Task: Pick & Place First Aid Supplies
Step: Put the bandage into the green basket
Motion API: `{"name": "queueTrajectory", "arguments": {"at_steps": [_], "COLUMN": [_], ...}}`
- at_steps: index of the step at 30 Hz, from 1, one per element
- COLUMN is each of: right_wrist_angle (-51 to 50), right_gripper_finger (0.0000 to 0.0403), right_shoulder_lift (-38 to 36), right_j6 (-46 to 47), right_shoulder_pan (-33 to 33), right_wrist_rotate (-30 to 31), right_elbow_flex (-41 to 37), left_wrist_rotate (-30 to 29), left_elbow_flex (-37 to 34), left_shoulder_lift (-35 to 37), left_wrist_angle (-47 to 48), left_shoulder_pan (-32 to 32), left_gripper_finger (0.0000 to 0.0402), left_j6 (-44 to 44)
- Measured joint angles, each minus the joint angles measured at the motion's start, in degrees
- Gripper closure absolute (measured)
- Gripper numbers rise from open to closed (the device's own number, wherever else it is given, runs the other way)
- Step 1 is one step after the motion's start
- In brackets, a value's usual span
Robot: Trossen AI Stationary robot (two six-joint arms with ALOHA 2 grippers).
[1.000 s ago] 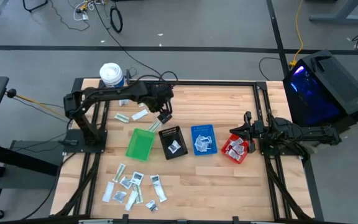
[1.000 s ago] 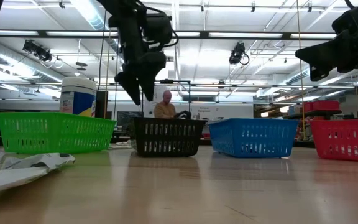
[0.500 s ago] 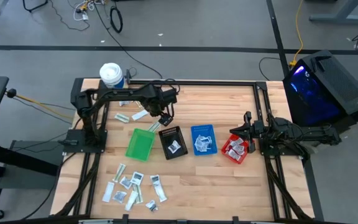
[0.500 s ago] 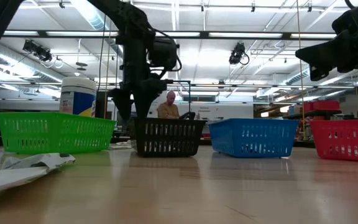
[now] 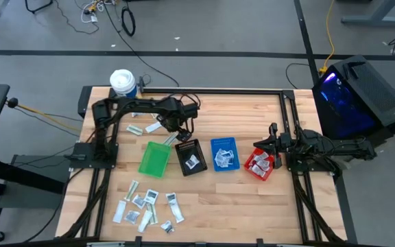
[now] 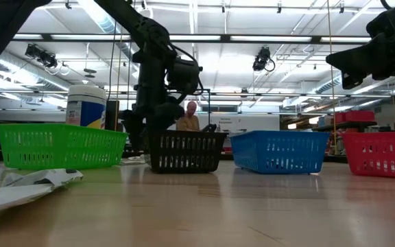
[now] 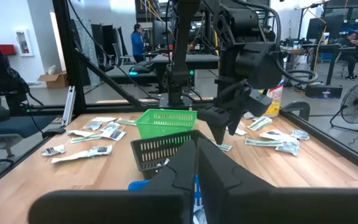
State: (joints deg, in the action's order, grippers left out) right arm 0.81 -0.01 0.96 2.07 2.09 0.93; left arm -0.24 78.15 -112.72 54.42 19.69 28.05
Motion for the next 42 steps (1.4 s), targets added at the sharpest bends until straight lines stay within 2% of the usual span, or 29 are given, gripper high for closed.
{"name": "queueTrajectory", "arguments": {"at_steps": [5,21,34,42], "right_wrist_angle": [0.0,0.0,0.0,0.0], "right_gripper_finger": [0.0380,0.0380,0.0380,0.0380], "right_shoulder_lift": [0.0,0.0,0.0,0.0], "right_j6": [0.0,0.0,0.0,0.0], "right_shoulder_pan": [0.0,0.0,0.0,0.0], "right_wrist_rotate": [0.0,0.0,0.0,0.0], "right_elbow_flex": [0.0,0.0,0.0,0.0], "left_wrist_rotate": [-1.6,-1.0,-0.9,-1.1], "left_elbow_flex": [0.0,-1.6,-1.7,-1.7], "left_shoulder_lift": [-1.5,-2.6,-2.6,-2.6], "left_wrist_angle": [-0.1,-2.0,-2.3,-2.4], "left_shoulder_pan": [0.0,0.0,0.0,0.0], "left_gripper_finger": [0.0095,0.0102,0.0228,0.0268], "left_j6": [-0.1,-0.2,-1.8,-1.8]}}
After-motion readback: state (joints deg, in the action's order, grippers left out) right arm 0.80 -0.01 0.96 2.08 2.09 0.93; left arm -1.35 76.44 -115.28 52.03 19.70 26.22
